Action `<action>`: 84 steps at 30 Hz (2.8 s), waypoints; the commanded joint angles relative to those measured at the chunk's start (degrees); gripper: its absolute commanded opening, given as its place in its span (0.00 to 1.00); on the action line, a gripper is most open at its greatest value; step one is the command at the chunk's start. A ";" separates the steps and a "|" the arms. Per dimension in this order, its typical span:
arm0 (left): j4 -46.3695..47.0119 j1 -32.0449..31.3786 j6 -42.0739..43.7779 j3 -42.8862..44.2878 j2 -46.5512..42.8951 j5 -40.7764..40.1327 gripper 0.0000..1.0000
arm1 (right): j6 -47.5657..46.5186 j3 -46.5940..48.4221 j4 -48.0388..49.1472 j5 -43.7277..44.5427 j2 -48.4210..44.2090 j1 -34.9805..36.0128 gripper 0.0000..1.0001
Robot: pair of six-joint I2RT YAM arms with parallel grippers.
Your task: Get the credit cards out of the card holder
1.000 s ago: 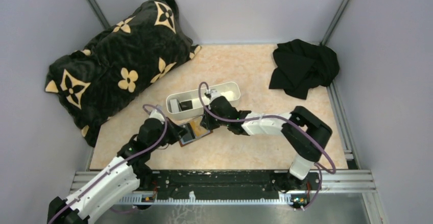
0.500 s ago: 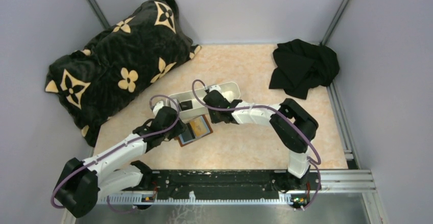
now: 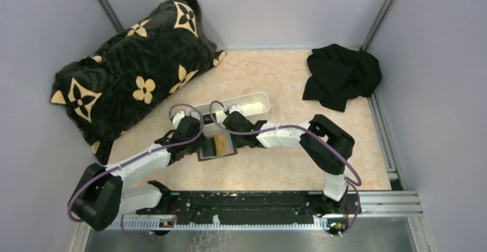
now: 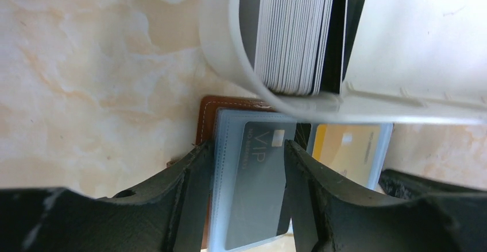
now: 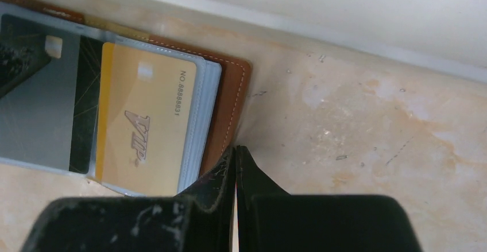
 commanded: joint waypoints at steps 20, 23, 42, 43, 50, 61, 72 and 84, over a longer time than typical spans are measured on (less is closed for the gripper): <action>4.25 -4.69 -1.77 -4.41 -1.98 13.83 0.47 | 6.55 -2.33 -2.72 10.75 -14.64 6.00 0.00; 0.65 -4.80 -0.42 -3.03 -5.85 9.14 0.62 | 7.33 -2.43 -1.82 8.69 -13.43 5.05 0.00; 40.81 -7.72 1.41 -16.41 -7.64 32.98 0.57 | 13.58 -18.63 7.14 1.89 -23.17 2.93 0.00; 41.98 -7.72 0.94 -17.03 -6.92 33.57 0.55 | 13.59 -18.57 7.70 1.14 -23.23 2.97 0.00; 54.42 -7.71 -1.20 -23.08 0.80 36.68 0.54 | 12.85 -17.71 11.61 -4.05 -20.00 2.93 0.00; 54.14 -7.63 -0.18 -24.36 2.88 35.70 0.55 | 14.40 -19.53 15.72 -6.08 -15.13 3.02 0.00; 70.48 -6.06 -1.30 -27.59 11.60 38.39 0.56 | 17.27 -24.52 16.08 -4.66 -17.60 2.33 0.00; 107.31 -4.81 -5.00 -30.17 37.67 44.86 0.47 | 17.96 -25.03 19.51 -7.73 -13.95 2.31 0.00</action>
